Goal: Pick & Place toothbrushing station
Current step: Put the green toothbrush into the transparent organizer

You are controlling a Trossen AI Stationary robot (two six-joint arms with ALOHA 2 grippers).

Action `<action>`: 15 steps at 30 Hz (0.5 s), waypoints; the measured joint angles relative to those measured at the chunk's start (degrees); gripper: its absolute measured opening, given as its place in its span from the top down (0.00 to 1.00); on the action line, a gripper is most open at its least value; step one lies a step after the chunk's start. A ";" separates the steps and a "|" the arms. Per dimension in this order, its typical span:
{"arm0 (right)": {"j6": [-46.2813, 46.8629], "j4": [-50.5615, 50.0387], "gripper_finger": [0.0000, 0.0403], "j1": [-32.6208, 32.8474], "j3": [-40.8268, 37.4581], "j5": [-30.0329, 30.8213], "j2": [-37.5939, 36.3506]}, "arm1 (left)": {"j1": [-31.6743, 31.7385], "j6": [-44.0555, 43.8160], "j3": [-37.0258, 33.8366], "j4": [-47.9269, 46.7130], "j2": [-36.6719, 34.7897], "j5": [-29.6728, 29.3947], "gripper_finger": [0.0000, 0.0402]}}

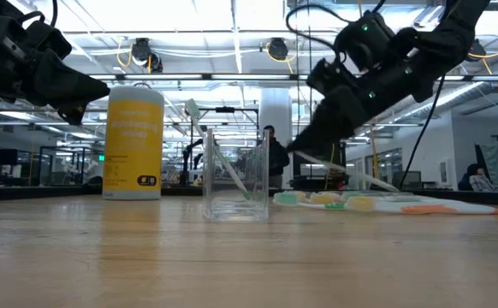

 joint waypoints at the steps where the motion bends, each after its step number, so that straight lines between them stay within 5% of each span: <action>1: 0.13 1.43 0.88 -0.02 0.02 -0.28 0.00 | -0.01 0.02 0.00 0.02 0.00 0.01 0.88; 15: 2.98 16.04 0.88 1.83 0.04 -5.87 -0.02 | -0.02 0.01 -0.01 0.01 0.00 0.01 0.88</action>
